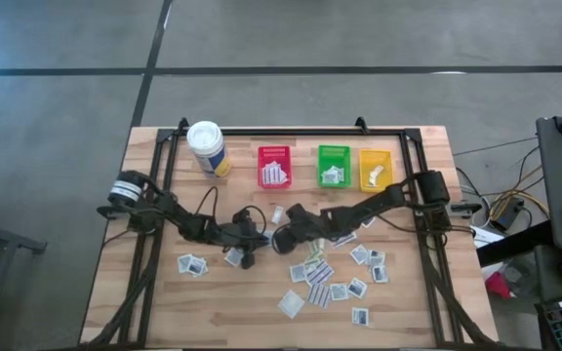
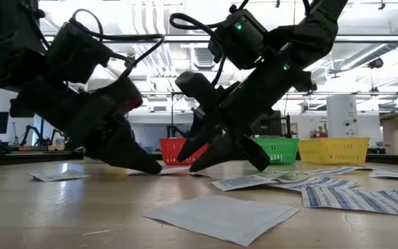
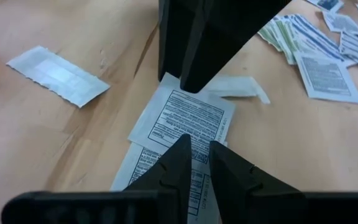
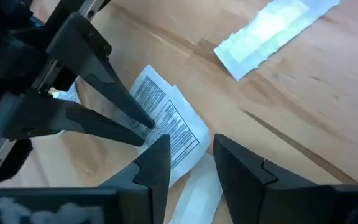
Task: Pick & Place First Aid Supplies
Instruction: Put the alcohol pad in the green bin
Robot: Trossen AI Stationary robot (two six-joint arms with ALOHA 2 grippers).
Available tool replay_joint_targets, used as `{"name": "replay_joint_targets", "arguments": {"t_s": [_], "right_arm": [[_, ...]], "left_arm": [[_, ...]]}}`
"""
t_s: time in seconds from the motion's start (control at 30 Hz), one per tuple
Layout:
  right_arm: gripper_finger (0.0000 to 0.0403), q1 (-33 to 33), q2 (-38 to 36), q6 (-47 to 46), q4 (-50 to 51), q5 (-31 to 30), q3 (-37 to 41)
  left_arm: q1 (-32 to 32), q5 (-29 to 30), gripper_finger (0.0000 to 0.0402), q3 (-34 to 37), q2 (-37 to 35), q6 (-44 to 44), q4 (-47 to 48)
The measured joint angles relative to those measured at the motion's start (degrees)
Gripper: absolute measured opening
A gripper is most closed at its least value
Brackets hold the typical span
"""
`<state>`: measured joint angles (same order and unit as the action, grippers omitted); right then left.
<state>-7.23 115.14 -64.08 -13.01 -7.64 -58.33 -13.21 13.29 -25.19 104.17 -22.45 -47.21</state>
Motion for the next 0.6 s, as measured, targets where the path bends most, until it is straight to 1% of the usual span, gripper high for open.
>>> {"name": "replay_joint_targets", "arguments": {"t_s": [0.33,0.6], "right_arm": [[0.0099,-0.01,0.01,0.09,0.7,1.65,-0.46],[0.0054,-0.07,0.02,2.79,0.74,2.17,-0.44]], "left_arm": [[0.0,0.23,0.0064,-2.31,1.06,-0.55,0.47],[0.0,0.2,0.0064,-2.31,1.06,-0.32,0.31]]}}
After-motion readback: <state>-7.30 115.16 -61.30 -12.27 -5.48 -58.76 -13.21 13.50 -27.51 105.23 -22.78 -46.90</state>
